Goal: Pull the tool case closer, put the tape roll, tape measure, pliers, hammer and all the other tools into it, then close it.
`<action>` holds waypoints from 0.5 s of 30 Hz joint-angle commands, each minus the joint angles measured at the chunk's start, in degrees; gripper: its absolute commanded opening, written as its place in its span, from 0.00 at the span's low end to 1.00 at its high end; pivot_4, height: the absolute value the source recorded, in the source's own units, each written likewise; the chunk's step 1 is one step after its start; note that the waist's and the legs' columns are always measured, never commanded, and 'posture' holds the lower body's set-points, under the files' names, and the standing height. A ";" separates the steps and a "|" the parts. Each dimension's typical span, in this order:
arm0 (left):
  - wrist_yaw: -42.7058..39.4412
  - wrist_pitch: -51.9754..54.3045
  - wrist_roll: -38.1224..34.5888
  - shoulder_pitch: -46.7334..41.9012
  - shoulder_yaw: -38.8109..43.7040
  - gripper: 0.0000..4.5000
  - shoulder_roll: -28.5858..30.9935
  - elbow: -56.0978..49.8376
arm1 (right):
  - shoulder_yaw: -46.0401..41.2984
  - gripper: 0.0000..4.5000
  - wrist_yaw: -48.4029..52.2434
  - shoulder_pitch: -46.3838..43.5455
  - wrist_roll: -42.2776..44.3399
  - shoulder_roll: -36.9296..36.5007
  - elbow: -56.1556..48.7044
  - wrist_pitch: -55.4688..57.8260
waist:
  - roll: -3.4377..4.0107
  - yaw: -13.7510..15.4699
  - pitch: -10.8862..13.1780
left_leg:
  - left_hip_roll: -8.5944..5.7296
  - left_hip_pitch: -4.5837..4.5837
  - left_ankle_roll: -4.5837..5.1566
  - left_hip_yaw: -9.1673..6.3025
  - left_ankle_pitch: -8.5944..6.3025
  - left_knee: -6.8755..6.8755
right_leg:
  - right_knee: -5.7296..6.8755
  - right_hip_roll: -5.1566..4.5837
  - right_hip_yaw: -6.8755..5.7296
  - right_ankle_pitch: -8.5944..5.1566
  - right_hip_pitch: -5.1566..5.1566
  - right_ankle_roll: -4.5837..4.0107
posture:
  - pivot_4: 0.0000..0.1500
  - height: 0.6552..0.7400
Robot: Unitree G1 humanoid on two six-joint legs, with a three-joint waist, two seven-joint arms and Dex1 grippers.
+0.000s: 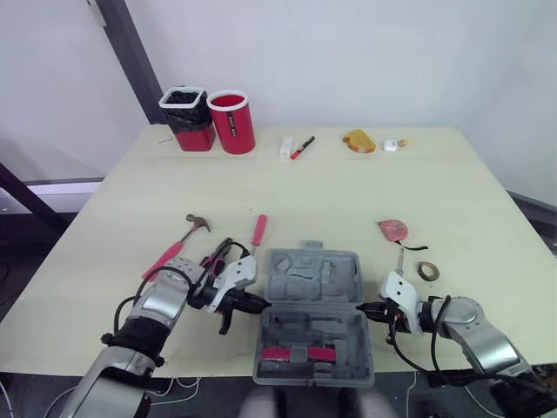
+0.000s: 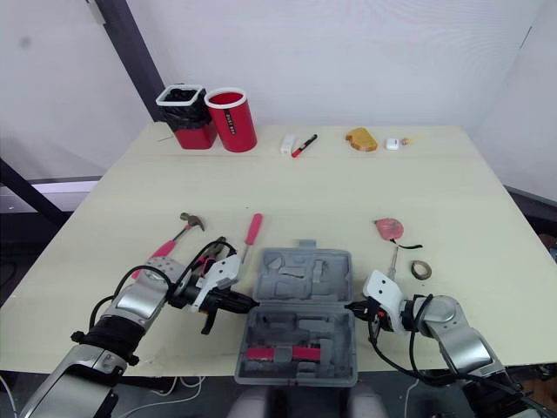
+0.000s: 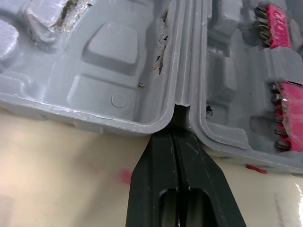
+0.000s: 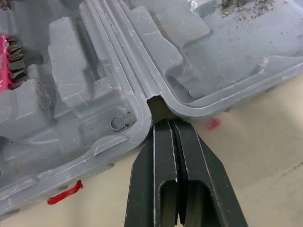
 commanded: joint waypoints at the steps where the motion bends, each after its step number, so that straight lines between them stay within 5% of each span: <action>1: -1.44 0.84 1.26 2.06 -3.44 0.01 0.93 -0.30 | 0.56 0.00 1.05 0.40 1.28 -0.61 -2.79 0.29 | 0.00 0.02 0.00 | 0.00 0.00 0.00 0.00 0.00 0.00 | 0.00 0.00 0.00 0.00 0.00 0.00 | 1.00 1.00; 15: -1.41 0.75 0.71 2.78 -4.57 0.01 1.39 -1.64 | 1.05 0.00 2.07 1.63 2.28 -2.58 -4.50 2.14 | 0.01 0.08 -0.01 | 0.00 0.00 0.00 0.00 0.00 0.00 | -0.01 0.00 0.00 0.00 0.00 0.00 | 1.00 1.00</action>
